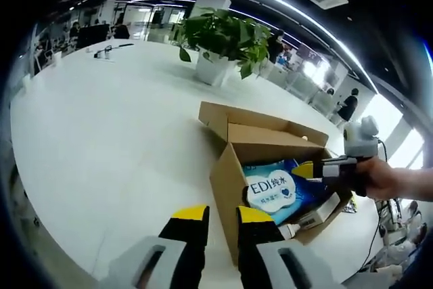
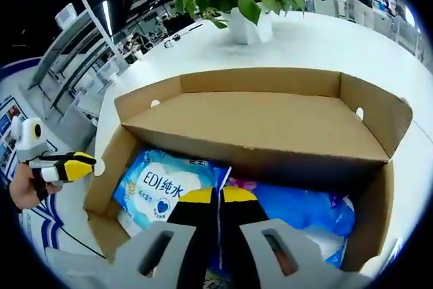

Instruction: Operate the shoe box by opening the lid, removing the specified soft item, and placing it in the target area until the item is outside and the box remains undamaged.

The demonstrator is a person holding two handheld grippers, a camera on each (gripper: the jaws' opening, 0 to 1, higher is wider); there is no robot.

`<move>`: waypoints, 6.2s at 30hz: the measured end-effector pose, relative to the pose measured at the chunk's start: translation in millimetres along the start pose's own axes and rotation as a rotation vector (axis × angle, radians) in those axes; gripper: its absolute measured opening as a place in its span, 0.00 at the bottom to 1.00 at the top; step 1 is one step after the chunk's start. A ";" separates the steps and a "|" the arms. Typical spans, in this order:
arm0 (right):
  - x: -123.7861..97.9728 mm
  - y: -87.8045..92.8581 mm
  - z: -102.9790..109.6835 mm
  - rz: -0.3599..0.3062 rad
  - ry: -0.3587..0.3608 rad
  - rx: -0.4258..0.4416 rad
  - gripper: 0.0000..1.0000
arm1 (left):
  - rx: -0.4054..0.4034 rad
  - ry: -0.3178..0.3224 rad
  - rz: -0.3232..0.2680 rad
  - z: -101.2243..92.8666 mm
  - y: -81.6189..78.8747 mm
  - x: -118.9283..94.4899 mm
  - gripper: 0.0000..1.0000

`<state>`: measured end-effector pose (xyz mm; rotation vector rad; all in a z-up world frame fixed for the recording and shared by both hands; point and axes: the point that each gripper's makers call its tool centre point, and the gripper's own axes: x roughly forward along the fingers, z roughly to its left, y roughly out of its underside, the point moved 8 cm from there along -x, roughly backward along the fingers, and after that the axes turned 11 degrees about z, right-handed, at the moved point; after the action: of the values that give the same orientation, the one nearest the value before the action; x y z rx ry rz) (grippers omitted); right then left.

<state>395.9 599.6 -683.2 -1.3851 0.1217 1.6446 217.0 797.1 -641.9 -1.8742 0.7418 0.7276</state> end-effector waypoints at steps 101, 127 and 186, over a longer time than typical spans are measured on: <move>-106.6 50.2 -37.9 -0.234 0.006 0.220 0.00 | 0.147 0.198 0.285 -99.1 -38.8 82.6 0.01; -155.3 66.2 -53.8 -0.320 0.043 0.257 0.00 | 0.249 0.242 0.251 -151.6 -54.2 71.6 0.01; -267.3 255.3 -161.6 -0.434 0.209 0.619 0.00 | 0.581 0.425 0.449 -358.6 23.0 137.6 0.02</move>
<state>309.8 207.3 -644.2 -1.0050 0.3883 0.9809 347.2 435.3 -627.3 -1.3398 1.4999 0.3162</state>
